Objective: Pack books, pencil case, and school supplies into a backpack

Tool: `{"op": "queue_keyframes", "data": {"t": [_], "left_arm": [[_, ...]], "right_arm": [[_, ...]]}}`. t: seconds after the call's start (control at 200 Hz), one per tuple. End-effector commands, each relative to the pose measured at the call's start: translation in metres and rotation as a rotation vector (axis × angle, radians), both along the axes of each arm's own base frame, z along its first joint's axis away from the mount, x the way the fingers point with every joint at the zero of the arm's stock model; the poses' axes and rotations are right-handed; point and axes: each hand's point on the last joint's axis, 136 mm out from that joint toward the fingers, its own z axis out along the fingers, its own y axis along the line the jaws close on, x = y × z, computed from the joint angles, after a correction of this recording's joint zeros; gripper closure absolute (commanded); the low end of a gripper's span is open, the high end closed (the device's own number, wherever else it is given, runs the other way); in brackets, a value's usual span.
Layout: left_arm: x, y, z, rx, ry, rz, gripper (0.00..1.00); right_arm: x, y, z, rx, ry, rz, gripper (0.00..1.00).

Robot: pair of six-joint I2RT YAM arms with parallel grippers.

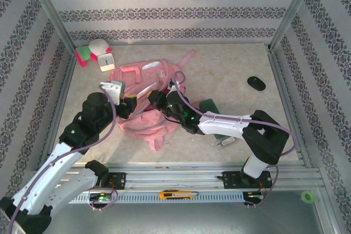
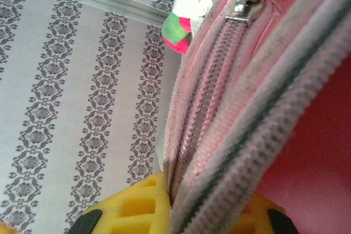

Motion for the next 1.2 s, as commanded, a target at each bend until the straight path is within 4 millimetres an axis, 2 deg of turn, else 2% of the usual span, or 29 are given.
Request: {"op": "queue_keyframes", "data": {"t": [0.0,0.095,0.255,0.48,0.73,0.944,1.074,1.194], "left_arm": [[-0.028,0.006,-0.056,-0.201,0.279,0.109,0.51],[-0.031,0.005,-0.072,-0.240,0.317,0.124,0.51],[-0.023,-0.001,-0.090,-0.223,0.352,0.120,0.49],[-0.008,-0.017,-0.105,-0.251,0.372,0.096,0.51],[0.005,-0.021,-0.114,-0.251,0.366,0.108,0.54],[0.018,-0.019,-0.118,-0.258,0.341,0.152,0.77],[0.018,-0.017,-0.114,-0.265,0.333,0.163,0.91],[0.013,-0.003,-0.116,-0.223,0.338,0.215,1.00]], "right_arm": [[0.013,0.010,0.056,0.135,-0.126,-0.048,1.00],[0.013,0.014,0.055,0.137,-0.122,-0.048,1.00],[0.011,0.016,0.054,0.141,-0.116,-0.045,1.00],[0.009,0.019,0.055,0.143,-0.116,-0.038,1.00],[0.007,0.024,0.060,0.148,-0.127,-0.015,1.00],[0.004,0.023,0.062,0.140,-0.136,-0.009,1.00],[0.003,0.020,0.065,0.131,-0.144,-0.007,1.00],[0.001,0.014,0.065,0.093,-0.137,0.009,1.00]]}}
